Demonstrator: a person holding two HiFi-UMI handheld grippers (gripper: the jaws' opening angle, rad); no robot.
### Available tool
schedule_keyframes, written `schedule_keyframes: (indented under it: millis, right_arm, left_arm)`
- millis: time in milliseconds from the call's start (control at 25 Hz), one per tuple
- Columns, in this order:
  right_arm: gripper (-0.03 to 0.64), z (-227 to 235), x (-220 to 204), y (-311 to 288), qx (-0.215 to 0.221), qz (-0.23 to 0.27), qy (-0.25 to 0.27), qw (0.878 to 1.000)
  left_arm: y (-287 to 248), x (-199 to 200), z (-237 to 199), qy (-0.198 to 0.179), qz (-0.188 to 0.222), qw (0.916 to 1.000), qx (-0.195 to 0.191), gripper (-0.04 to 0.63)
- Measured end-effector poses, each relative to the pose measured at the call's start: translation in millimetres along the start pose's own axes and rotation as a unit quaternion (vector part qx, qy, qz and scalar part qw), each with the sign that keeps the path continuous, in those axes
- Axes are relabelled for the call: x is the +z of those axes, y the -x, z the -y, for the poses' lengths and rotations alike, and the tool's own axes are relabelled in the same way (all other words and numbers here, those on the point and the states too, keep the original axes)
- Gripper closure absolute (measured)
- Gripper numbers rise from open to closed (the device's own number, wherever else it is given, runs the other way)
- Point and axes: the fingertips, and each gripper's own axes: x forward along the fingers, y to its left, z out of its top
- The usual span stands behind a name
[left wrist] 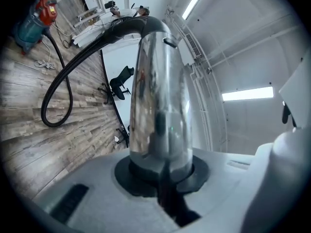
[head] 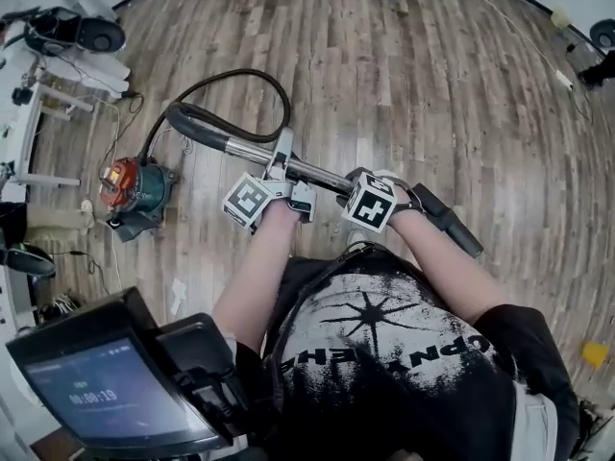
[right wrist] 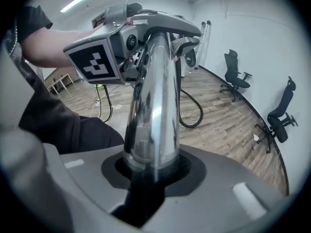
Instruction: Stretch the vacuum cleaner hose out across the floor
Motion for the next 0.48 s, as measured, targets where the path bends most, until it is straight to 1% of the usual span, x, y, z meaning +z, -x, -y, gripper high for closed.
schedule_keyframes:
  millis: [80, 120, 160, 240, 280, 360, 400, 480]
  right_arm:
    - [0.492, -2.9, -8.3, 1.8, 0.013, 0.005, 0.003, 1.000]
    - [0.492, -5.4, -13.6, 2.9, 0.021, 0.005, 0.005, 1.000]
    - [0.494, -8.1, -19.0, 4.1, 0.029, 0.004, 0.008, 1.000]
    - [0.512, -13.4, -25.2, 5.7, 0.046, 0.001, 0.017, 0.999]
    - [0.517, -16.2, -26.7, 6.3, 0.052, 0.001, 0.022, 0.998]
    - [0.528, -21.2, -30.7, 7.7, 0.057, 0.002, 0.029, 0.998]
    - [0.528, -23.7, -33.1, 8.5, 0.060, 0.003, 0.029, 0.998]
    - [0.528, -31.0, -38.3, 10.1, 0.069, 0.000, 0.026, 0.997]
  left_arm:
    - [3.0, -7.9, 0.7, -0.011, 0.008, 0.9998, 0.012, 0.554]
    - [3.6, -13.3, 2.8, -0.011, 0.011, 0.9998, 0.013, 0.554]
    - [3.0, -18.9, 6.5, -0.005, 0.014, 0.9998, 0.009, 0.554]
    - [0.6, -26.7, 18.4, 0.020, 0.024, 0.9995, -0.009, 0.552]
    - [1.7, -28.1, 20.2, 0.018, 0.027, 0.9994, -0.009, 0.552]
    - [8.1, -29.6, 15.3, -0.017, 0.025, 0.9995, 0.010, 0.552]
    - [10.6, -31.3, 15.0, -0.026, 0.025, 0.9992, 0.015, 0.552]
    - [15.5, -36.0, 17.3, -0.028, 0.025, 0.9991, 0.018, 0.552]
